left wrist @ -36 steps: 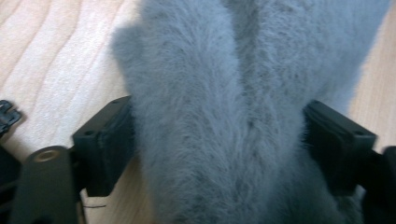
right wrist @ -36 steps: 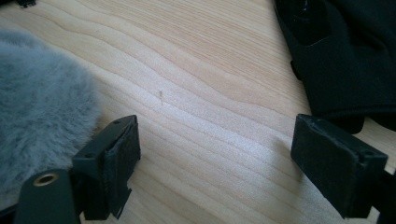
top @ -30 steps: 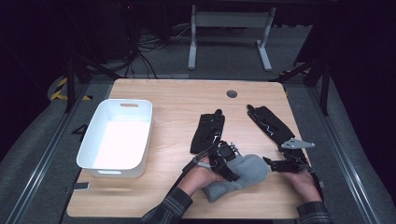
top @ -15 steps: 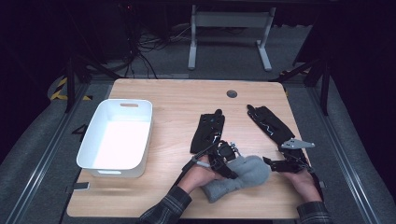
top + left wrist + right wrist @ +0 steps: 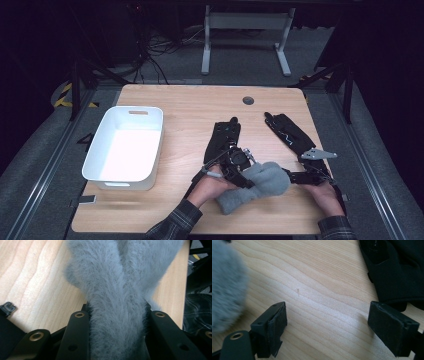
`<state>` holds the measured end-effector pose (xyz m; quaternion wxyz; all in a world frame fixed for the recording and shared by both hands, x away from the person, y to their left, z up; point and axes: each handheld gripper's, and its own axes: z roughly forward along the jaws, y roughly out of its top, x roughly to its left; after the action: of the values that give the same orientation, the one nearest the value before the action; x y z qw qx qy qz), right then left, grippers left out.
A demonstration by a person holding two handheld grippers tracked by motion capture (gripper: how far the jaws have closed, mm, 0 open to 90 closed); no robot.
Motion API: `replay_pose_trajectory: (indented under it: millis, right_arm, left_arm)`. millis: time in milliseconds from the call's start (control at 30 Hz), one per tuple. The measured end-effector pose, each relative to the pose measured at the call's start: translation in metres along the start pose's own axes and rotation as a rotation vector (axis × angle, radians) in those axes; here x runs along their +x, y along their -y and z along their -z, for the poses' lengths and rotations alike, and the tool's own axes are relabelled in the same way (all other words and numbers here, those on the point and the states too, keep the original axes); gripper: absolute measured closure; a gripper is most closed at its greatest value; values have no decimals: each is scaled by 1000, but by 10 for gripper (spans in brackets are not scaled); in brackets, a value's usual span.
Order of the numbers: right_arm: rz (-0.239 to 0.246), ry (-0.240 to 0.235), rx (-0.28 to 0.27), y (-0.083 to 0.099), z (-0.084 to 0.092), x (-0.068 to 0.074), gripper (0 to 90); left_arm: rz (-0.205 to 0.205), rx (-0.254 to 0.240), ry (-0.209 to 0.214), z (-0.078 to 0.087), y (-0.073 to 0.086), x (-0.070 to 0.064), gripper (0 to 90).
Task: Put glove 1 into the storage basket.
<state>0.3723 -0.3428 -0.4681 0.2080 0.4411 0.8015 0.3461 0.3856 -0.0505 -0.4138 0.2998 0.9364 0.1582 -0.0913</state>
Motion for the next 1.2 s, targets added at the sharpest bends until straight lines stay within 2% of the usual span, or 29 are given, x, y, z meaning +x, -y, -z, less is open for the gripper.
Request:
replay_pose_trajectory:
  millis: [167,433,533,567,633,933,1200]
  right_arm:
    - [0,0,0,0,0,0,164]
    - [0,0,0,0,0,0,164]
    - [0,0,0,0,0,0,163]
    - [0,0,0,0,0,0,163]
    - [0,0,0,0,0,0,163]
    - [0,0,0,0,0,0,163]
    - [0,0,0,0,0,0,163]
  left_arm:
    - [-7,-23,-14,14,-2,0,670]
    - [12,-65,-50,39,-1,2,670]
    - [15,-83,-51,54,-1,4,670]
    - [15,-83,-51,54,-1,4,670]
    - [18,-91,-57,65,-1,5,670]
    - [20,-118,-94,98,1,10,669]
    - [55,-144,-141,132,9,17,668]
